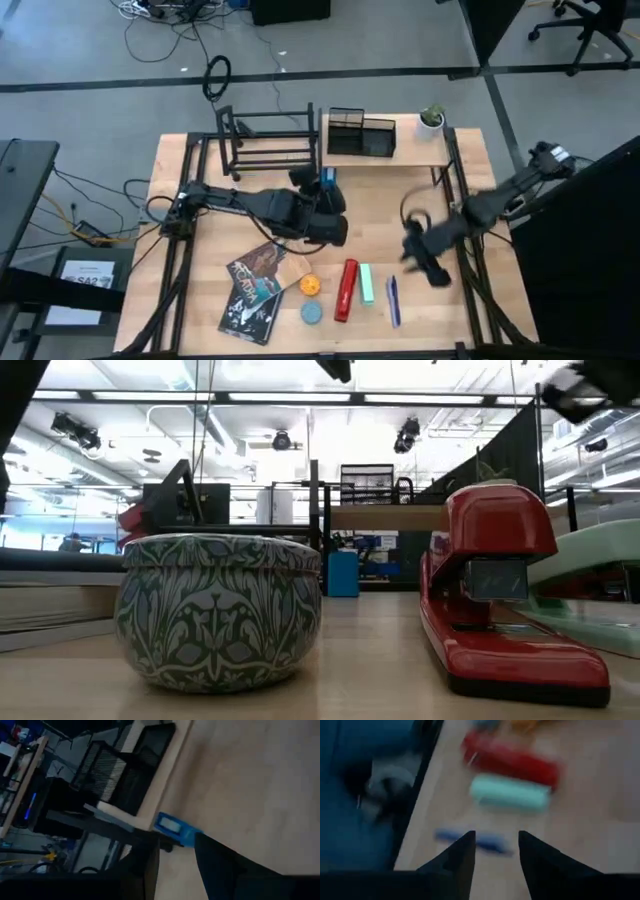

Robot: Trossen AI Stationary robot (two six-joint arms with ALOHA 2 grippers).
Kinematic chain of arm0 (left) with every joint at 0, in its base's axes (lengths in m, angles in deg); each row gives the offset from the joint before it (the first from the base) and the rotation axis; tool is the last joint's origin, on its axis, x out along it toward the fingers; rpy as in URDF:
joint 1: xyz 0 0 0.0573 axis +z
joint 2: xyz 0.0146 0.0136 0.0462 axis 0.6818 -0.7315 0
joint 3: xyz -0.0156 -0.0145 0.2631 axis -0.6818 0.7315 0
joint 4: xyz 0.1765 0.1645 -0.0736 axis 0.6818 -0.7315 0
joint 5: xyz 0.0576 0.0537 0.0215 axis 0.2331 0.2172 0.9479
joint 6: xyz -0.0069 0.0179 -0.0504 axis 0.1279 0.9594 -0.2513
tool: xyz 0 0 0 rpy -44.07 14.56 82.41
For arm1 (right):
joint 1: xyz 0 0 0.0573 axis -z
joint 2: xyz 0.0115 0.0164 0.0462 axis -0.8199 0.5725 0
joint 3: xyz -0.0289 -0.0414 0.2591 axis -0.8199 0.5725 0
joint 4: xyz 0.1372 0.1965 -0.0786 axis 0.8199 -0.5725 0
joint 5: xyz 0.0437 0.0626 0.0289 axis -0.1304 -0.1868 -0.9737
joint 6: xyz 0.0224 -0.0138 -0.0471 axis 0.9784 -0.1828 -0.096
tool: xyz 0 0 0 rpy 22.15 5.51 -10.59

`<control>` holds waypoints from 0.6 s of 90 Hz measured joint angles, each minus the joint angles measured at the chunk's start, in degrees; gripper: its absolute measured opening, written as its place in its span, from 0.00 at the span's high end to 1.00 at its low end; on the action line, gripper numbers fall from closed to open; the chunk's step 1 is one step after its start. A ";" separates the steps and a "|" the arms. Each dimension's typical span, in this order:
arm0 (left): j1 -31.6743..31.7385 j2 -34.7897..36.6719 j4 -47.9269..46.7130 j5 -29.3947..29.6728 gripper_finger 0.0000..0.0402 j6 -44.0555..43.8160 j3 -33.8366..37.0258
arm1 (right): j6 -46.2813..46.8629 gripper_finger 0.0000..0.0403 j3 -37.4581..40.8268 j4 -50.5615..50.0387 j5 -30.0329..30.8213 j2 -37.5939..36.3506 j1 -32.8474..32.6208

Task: Stock shelves
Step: Put the blue ballpen on the pen holder

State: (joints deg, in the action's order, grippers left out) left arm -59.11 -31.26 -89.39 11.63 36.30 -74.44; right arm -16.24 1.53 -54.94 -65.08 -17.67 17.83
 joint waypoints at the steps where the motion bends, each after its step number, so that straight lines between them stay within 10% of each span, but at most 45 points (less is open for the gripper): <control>1: -0.26 -0.02 0.06 -0.03 0.74 -0.27 0.00 | -0.55 0.68 0.43 0.52 0.02 0.27 -0.65; 54: -6.11 -3.91 4.43 -0.88 0.74 -5.21 0.00 | -30.69 0.40 7.94 22.20 -3.80 25.82 -3.60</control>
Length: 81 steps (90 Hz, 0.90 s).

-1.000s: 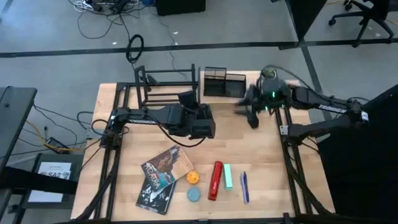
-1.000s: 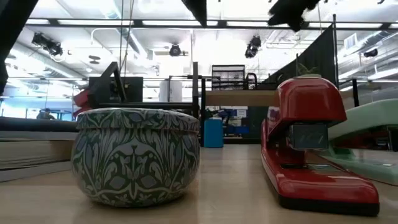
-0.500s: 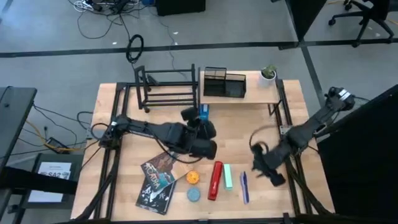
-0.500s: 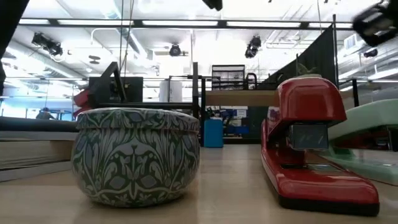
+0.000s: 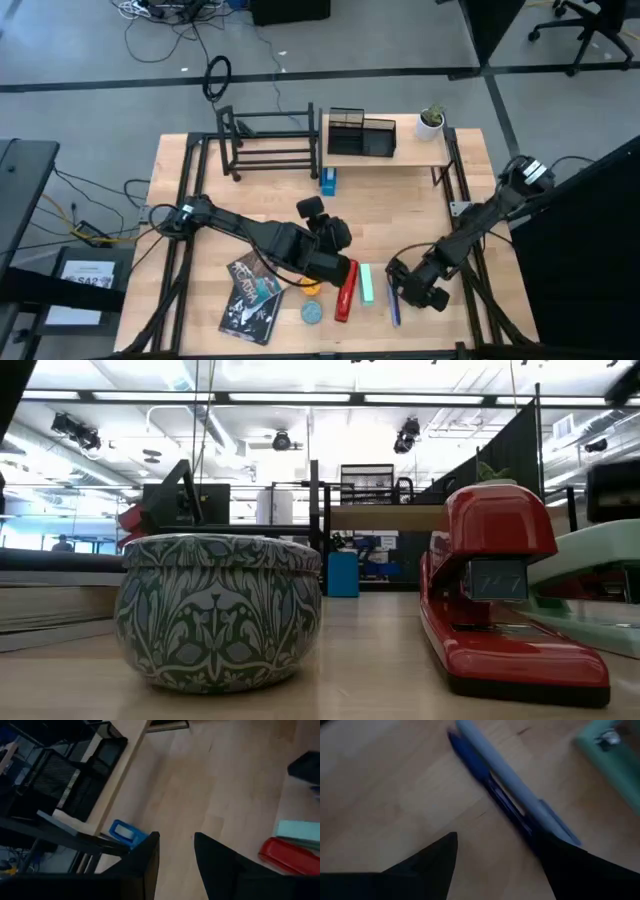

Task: Stock shelves
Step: Put the blue ballpen on the pen holder

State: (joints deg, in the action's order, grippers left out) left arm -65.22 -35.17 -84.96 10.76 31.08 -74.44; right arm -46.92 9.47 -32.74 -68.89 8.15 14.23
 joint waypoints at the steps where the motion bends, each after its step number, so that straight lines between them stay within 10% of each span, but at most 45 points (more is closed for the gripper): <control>1: -0.04 -0.03 -0.03 -0.01 0.74 0.01 0.00 | -0.04 0.40 -0.06 0.28 -0.08 0.43 0.02; 34: -0.36 -0.89 0.34 -0.63 0.74 -0.05 0.00 | 8.83 0.53 0.13 0.47 -2.20 3.19 1.65; 64: -0.36 -0.86 0.28 0.42 0.74 0.26 0.00 | 26.59 0.94 2.82 2.26 -2.42 2.54 1.28; 81: -0.36 -0.84 0.38 1.01 0.74 0.50 0.00 | 32.27 0.98 1.65 -2.08 3.72 -1.90 1.59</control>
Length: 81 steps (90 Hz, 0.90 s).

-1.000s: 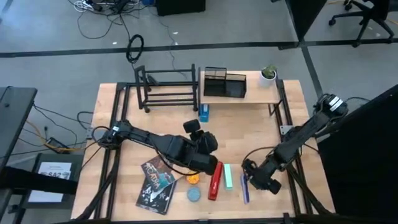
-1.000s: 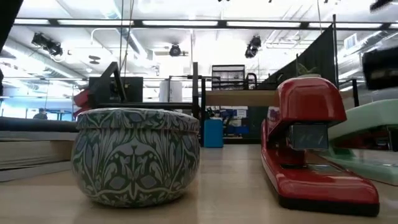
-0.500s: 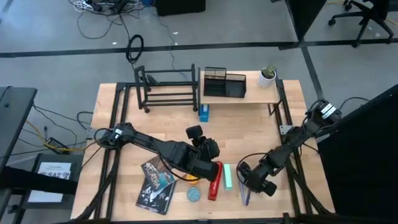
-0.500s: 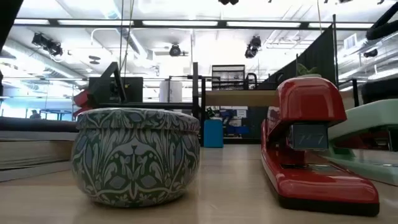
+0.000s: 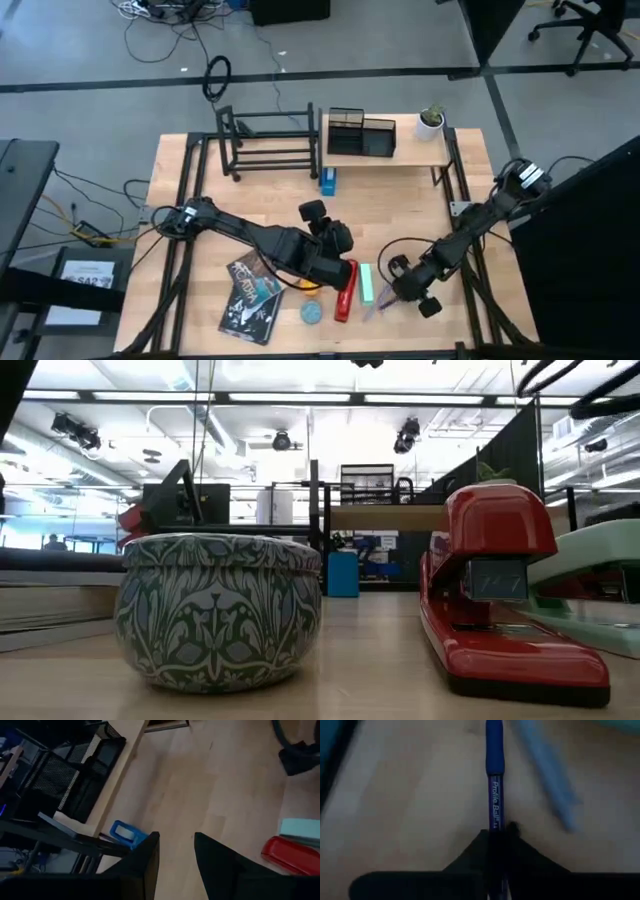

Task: Stock shelves
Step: Put the blue ballpen on the pen holder

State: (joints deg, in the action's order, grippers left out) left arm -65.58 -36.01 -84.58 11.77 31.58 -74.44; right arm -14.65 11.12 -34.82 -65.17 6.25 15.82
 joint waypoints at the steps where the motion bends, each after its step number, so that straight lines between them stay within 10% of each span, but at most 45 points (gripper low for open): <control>1: 0.00 0.00 0.06 0.00 0.74 0.01 0.00 | 0.24 0.99 -0.05 -0.54 0.48 -0.42 0.04; 22: 0.00 -0.03 9.20 -0.79 0.74 8.84 0.00 | 7.54 1.00 -1.05 -10.56 6.12 -10.89 0.29; 45: 1.27 -5.15 31.30 -16.39 0.74 29.51 0.00 | 13.95 0.99 -1.39 -13.66 12.58 -20.11 3.00; 81: 4.84 -12.68 37.12 -23.23 0.65 42.56 0.04 | 11.95 1.00 -1.46 -14.13 14.26 -20.24 5.33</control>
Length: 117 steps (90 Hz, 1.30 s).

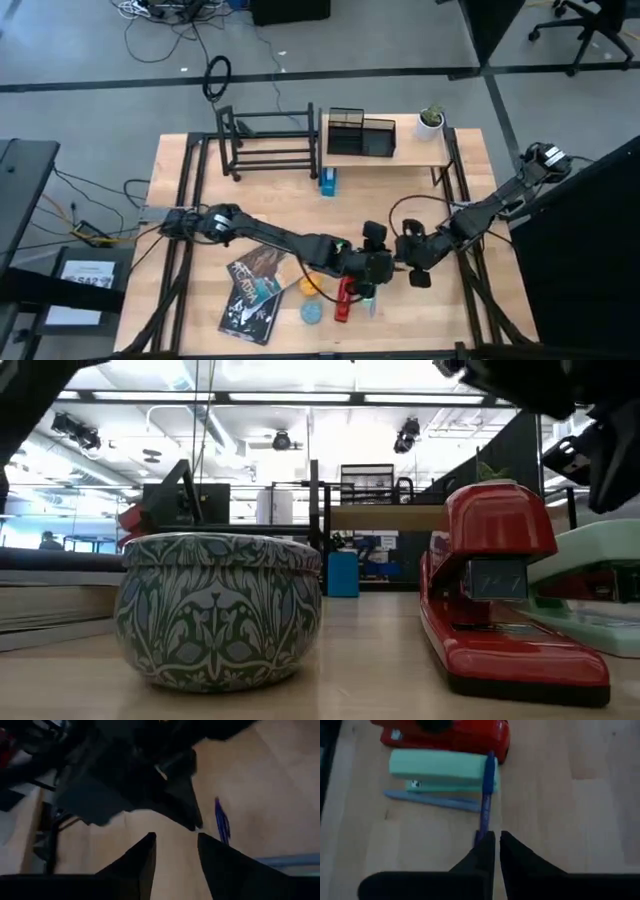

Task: Stock shelves
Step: Put the blue ballpen on the pen holder

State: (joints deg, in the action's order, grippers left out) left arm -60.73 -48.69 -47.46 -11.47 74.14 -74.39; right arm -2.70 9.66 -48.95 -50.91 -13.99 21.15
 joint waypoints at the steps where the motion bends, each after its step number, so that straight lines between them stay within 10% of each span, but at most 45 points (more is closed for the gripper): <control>1: 0.09 -0.05 -0.04 -0.36 0.65 -0.34 0.00 | 0.05 1.00 0.00 -0.07 -0.05 0.12 0.01; 40: 2.41 -0.30 -3.21 -9.73 0.58 -8.57 0.00 | 13.06 0.87 8.09 9.02 0.67 1.42 -9.47; 77: 2.48 -0.30 -3.26 -9.77 0.58 -8.59 0.00 | 33.30 0.60 7.51 15.64 33.68 15.77 -27.06; 117: 2.72 -0.30 -3.43 -9.75 0.58 -11.40 0.00 | 59.54 0.63 6.27 19.62 45.97 41.70 -31.54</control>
State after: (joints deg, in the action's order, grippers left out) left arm -58.01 -49.00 -50.89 -21.21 62.74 -74.39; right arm 56.84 15.94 -29.33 -4.93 27.71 -10.39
